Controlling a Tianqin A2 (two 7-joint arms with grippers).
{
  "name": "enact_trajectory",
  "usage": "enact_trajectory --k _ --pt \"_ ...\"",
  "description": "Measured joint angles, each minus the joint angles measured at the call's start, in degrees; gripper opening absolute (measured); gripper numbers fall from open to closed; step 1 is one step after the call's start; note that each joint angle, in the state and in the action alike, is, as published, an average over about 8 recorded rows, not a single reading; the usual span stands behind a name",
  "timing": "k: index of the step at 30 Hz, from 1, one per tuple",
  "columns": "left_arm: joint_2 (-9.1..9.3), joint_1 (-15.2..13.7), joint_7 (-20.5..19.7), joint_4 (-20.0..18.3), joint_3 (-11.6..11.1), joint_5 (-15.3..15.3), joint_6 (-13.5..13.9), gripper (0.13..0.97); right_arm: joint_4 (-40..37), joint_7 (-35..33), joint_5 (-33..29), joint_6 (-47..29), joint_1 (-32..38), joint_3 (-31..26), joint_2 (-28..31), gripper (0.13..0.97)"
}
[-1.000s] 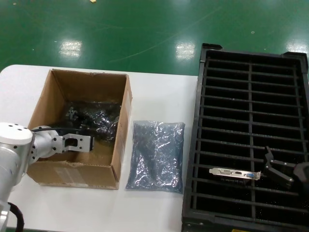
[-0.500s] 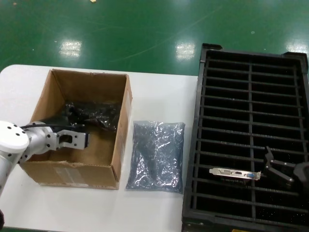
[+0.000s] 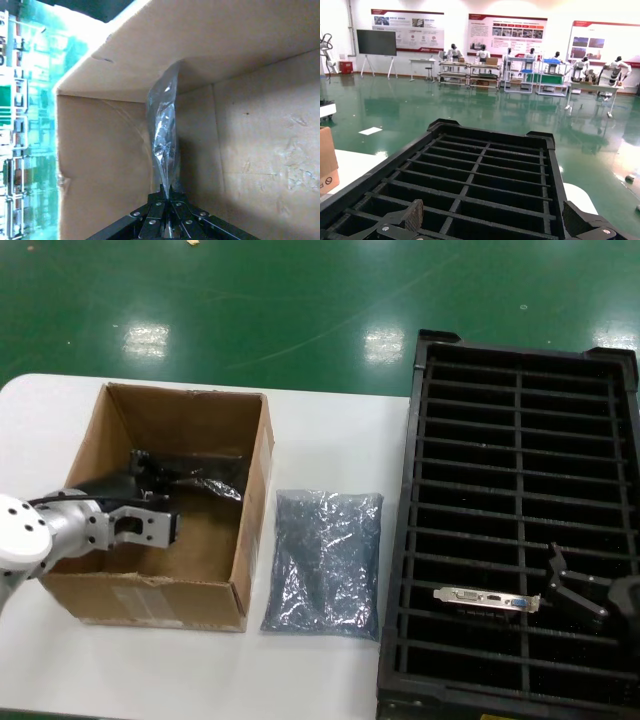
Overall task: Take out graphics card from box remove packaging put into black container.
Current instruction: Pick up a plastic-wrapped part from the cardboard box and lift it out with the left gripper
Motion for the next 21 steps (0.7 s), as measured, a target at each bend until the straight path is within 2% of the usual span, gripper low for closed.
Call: enact_trajectory --k 6,12,16,21 --pt "-2.45 2.7 -5.2 -7.7 0.4 2.0 0.0 0.140 0.0 0.0 0.0 0.0 0.0 0.0 0.0 0.966" --pt "-5.36 5.6 -10.5 -16.4 -0.2 4.1 -0.6 0.140 0.0 0.0 0.0 0.0 0.0 0.0 0.0 0.966" --pt "-7.43 7.8 -13.9 -22.5 -1.2 5.6 -1.0 0.140 0.0 0.0 0.0 0.0 0.0 0.0 0.0 0.966" --pt "-10.52 11.6 -19.6 -32.4 -3.8 8.8 -1.0 0.140 0.0 0.0 0.0 0.0 0.0 0.0 0.0 0.966"
